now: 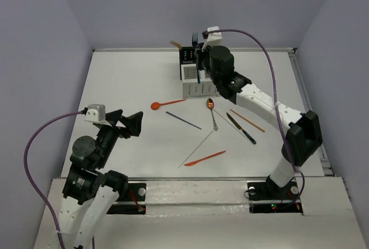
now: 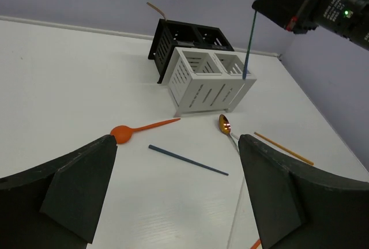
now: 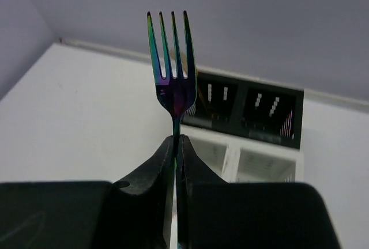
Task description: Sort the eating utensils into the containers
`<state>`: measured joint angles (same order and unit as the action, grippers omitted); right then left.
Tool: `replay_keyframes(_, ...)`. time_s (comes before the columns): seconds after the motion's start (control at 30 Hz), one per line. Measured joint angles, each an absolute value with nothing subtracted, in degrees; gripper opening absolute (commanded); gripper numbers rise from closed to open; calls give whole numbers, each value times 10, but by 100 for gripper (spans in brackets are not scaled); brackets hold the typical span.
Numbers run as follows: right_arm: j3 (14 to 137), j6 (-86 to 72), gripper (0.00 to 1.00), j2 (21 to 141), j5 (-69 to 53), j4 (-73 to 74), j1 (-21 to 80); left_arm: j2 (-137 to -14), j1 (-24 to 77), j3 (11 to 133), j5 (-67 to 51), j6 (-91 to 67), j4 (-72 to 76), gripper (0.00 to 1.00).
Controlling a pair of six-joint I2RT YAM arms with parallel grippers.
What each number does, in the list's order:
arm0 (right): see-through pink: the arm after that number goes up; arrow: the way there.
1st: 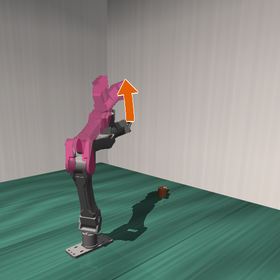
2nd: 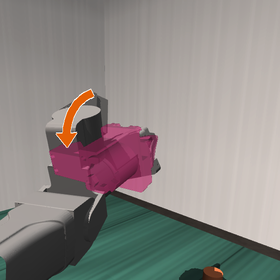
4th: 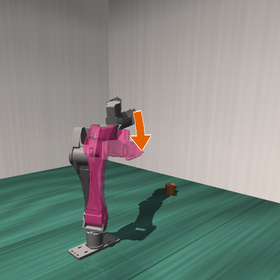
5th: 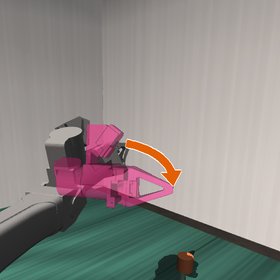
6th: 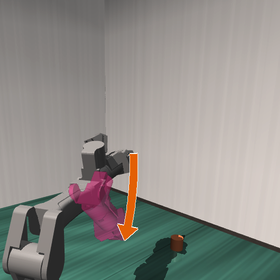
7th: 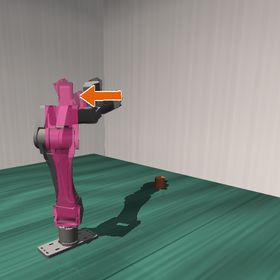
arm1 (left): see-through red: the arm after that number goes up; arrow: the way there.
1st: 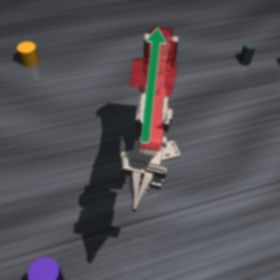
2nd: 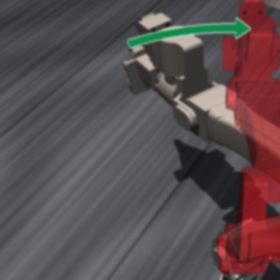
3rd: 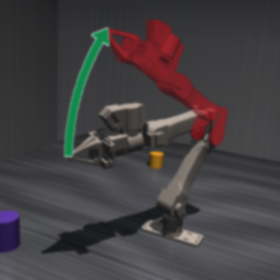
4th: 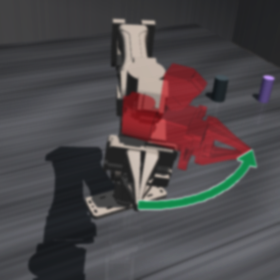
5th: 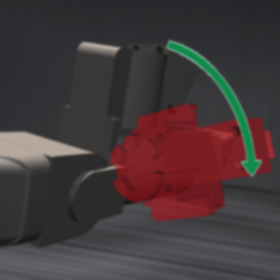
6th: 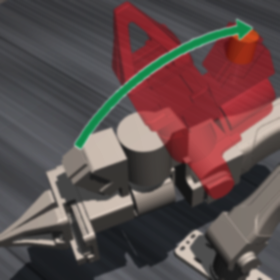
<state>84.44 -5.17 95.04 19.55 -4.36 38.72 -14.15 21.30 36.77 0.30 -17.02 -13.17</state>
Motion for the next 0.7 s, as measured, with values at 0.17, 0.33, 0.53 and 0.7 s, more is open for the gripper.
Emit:
replay_keyframes(0.17,924,-20,7,1069,199,-208,358,-152,204,368,3,-170,-132,99)
replay_keyframes(0.33,1070,16,7,1224,206,-305,330,-158,192,368,5,-170,-132,99)
replay_keyframes(0.53,1239,17,7,1363,189,-315,300,-178,178,368,5,-169,-132,99)
replay_keyframes(0.7,1276,10,7,1408,170,-315,285,-187,164,368,5,-167,-132,99)
